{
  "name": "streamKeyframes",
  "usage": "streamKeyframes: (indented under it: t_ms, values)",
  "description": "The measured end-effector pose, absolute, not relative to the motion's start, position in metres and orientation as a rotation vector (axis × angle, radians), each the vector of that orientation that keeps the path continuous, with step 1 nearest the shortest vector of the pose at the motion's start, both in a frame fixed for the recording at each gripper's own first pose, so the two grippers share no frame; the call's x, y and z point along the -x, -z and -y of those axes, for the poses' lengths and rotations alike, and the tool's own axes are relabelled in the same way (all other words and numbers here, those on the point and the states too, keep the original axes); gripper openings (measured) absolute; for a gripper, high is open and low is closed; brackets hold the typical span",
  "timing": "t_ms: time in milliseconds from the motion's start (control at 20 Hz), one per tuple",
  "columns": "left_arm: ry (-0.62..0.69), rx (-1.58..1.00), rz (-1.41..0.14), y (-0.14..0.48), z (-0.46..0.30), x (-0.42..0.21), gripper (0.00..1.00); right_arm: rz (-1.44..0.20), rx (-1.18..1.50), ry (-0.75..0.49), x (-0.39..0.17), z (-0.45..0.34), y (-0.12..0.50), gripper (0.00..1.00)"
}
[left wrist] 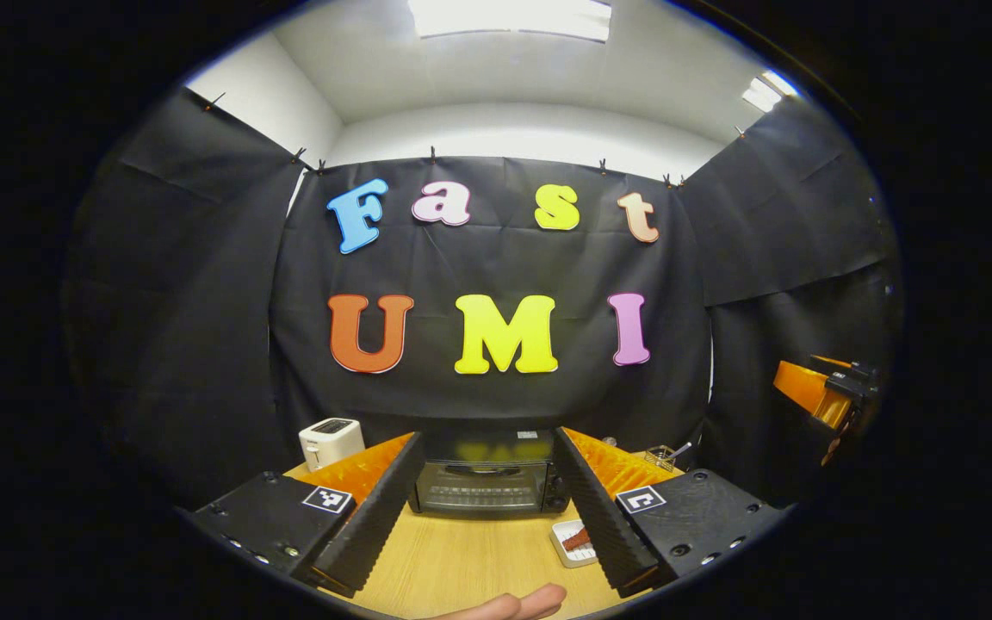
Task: Open the electric oven with the left hand, put the food in, and close the electric oven.
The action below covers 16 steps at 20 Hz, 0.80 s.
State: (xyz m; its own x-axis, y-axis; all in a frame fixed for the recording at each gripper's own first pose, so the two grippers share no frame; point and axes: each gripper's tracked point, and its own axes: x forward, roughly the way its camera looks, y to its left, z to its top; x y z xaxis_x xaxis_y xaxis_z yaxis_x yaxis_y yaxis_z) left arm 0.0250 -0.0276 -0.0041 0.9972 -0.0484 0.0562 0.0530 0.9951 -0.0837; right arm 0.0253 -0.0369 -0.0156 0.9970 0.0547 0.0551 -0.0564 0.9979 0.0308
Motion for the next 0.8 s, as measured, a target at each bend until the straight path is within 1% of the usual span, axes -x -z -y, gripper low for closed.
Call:
streamKeyframes:
  t_ms: [250, 400, 450, 500, 650, 700, 750, 800]
  values:
    - [0.05, 0.087, 0.019, 0.02, 0.032, -0.087, 0.95, 0.074, -0.03, -0.035, -0.042, 0.055, 0.018, 0.99]
    - [0.042, 0.089, -0.051, 0.047, 0.034, -0.134, 0.96, 0.073, -0.025, -0.039, -0.048, 0.065, 0.022, 0.99]
    - [0.042, 0.091, -0.085, 0.058, 0.035, -0.15, 0.85, 0.074, -0.02, -0.033, -0.05, 0.07, 0.024, 0.98]
    - [0.047, 0.09, -0.114, 0.069, 0.037, -0.164, 0.96, 0.074, -0.014, -0.027, -0.051, 0.075, 0.025, 0.99]
    - [0.048, 0.093, -0.2, 0.102, 0.036, -0.203, 0.96, 0.074, -0.007, -0.007, -0.052, 0.091, 0.031, 0.99]
    - [0.026, 0.098, -0.219, 0.112, 0.03, -0.216, 0.96, 0.072, -0.004, 0.005, -0.053, 0.098, 0.034, 0.95]
    - [0.005, 0.095, -0.24, 0.121, 0.023, -0.228, 0.96, 0.068, 0.002, 0.015, -0.054, 0.103, 0.035, 0.95]
    - [-0.021, 0.086, -0.254, 0.129, 0.017, -0.239, 0.96, 0.063, 0.007, 0.02, -0.054, 0.105, 0.038, 0.99]
